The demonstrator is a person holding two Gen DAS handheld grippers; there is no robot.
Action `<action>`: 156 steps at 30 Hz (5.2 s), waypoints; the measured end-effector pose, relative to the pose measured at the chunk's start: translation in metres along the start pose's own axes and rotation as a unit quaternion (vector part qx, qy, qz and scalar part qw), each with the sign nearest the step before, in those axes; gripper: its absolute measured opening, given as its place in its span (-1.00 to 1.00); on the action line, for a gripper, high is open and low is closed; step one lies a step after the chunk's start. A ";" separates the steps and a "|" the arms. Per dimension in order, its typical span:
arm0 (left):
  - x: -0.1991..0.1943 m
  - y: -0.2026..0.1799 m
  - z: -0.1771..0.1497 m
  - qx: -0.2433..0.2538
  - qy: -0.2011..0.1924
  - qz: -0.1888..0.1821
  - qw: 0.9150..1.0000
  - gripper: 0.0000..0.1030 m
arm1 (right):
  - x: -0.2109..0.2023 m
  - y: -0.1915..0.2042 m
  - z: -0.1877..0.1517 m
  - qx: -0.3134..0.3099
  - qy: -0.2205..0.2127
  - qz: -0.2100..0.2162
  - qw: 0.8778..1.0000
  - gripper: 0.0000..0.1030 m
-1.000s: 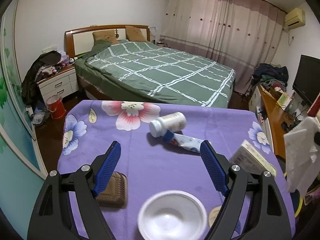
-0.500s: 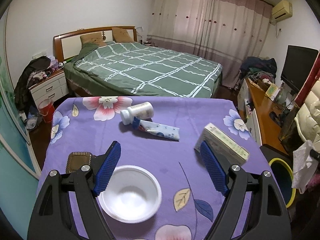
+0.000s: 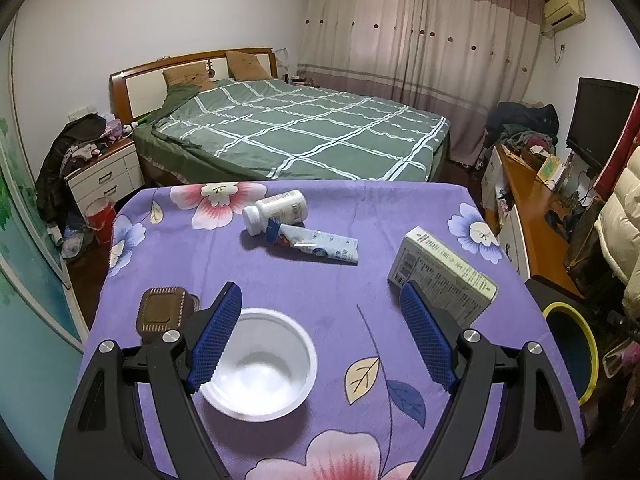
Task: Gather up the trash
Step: 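Carry the tissue over the bin and open the right gripper, then grasp the white plastic bowl rim with the left gripper and drop it into the bin, then return the right gripper to the table and grasp the white-and-blue tube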
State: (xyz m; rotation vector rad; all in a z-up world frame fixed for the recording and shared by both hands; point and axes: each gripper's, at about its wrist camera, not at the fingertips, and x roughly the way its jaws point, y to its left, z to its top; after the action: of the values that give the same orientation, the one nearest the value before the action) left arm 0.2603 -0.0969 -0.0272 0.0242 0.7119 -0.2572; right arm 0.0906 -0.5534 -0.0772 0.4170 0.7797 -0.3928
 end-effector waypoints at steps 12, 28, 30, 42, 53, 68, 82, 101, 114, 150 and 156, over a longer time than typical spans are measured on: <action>0.003 0.031 -0.059 -0.009 0.063 0.016 0.998 0.63 | 0.014 0.044 -0.002 -0.031 0.013 0.038 0.999 -0.09; 0.061 0.040 -0.069 -0.023 0.112 0.036 0.993 0.62 | 0.020 0.056 -0.004 -0.040 0.024 0.046 0.998 -0.07; 0.066 0.040 -0.067 -0.019 0.111 0.040 0.993 0.57 | 0.023 0.055 -0.004 -0.038 0.028 0.048 0.998 -0.07; 0.068 0.034 -0.057 -0.007 0.092 0.039 0.995 0.52 | 0.030 0.054 -0.006 -0.035 0.033 0.052 0.997 -0.07; 0.033 -0.013 -0.051 0.035 0.069 0.001 0.997 0.52 | 0.025 0.040 -0.012 -0.028 0.030 0.060 0.997 -0.07; 0.016 -0.178 -0.046 0.145 0.068 -0.126 0.979 0.52 | -0.003 -0.026 -0.022 0.009 0.004 0.032 0.999 -0.08; 0.043 -0.367 -0.076 0.246 0.116 -0.216 0.938 0.53 | -0.021 -0.103 -0.036 0.055 -0.004 0.005 0.998 -0.07; 0.034 -0.335 -0.063 0.224 0.089 -0.195 0.951 0.72 | -0.016 -0.095 -0.038 0.042 0.005 0.022 0.999 -0.02; 0.015 -0.096 -0.003 0.083 0.019 -0.034 0.996 0.78 | 0.005 0.030 -0.030 -0.063 0.029 0.070 0.995 -0.02; 0.125 0.172 0.021 -0.108 0.053 0.074 0.990 0.78 | 0.151 0.462 -0.024 -0.346 0.069 0.160 0.922 -0.02; 0.133 0.177 0.018 -0.118 0.060 0.076 0.988 0.78 | 0.182 0.478 -0.030 -0.371 0.065 0.127 0.918 0.20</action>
State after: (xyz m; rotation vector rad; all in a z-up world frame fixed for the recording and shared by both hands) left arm 0.4111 0.0424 -0.1117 -0.1332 0.8530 -0.0245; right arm 0.4222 -0.1666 -0.1294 -0.1756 0.9274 0.1900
